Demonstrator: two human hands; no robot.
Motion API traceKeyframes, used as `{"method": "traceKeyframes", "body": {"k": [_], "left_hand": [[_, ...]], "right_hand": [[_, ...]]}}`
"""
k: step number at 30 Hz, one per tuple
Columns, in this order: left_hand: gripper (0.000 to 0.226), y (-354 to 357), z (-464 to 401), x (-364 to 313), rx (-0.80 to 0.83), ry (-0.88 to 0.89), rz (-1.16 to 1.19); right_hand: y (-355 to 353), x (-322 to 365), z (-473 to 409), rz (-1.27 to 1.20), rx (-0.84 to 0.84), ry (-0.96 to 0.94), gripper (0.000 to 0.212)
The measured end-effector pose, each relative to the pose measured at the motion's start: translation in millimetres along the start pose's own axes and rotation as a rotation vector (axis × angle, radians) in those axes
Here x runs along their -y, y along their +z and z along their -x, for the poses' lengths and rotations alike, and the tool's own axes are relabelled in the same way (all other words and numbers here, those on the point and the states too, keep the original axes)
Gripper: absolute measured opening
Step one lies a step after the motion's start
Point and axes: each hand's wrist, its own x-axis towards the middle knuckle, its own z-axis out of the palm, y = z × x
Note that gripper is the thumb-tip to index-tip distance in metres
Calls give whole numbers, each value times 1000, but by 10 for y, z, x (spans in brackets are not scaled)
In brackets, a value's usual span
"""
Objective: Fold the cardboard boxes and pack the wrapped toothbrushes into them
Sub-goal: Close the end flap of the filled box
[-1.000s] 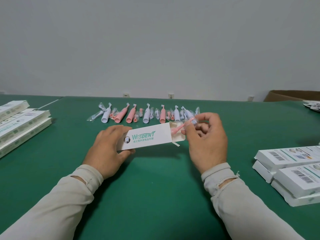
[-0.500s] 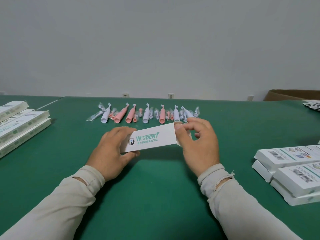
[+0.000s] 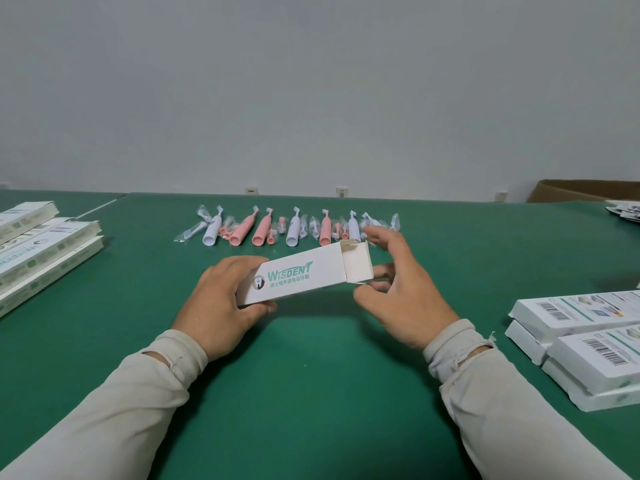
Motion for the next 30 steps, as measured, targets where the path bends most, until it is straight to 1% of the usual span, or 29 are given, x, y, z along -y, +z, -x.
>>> {"method": "traceKeyframes", "body": {"k": [1, 2, 7, 13, 21, 24, 26, 28, 30], "left_hand": [[61, -4, 0, 5, 3, -4, 1], [61, -8, 0, 5, 7, -8, 1], [60, -16, -5, -2, 6, 2, -12], [61, -15, 3, -20, 2, 2, -17], [60, -15, 7, -21, -6, -12, -19], [60, -14, 4, -24, -10, -14, -20], [60, -10, 2, -30, -15, -14, -23], [60, -6, -2, -37, -19, -13, -24], [60, -9, -5, -40, -23, -13, -21]], "right_hand": [[6, -15, 1, -12, 5, -18, 69], [12, -31, 2, -17, 3, -33, 69], [28, -45, -11, 78, -48, -101, 44], [82, -30, -11, 58, -127, -110, 33], [167, -17, 4, -14, -146, -93, 28], [173, -7, 2, -7, -180, -117, 27], [177, -7, 3, -4, -220, -127, 33], [193, 4, 3, -63, -245, -98, 39], [215, 14, 1, -134, -261, -78, 40]]}}
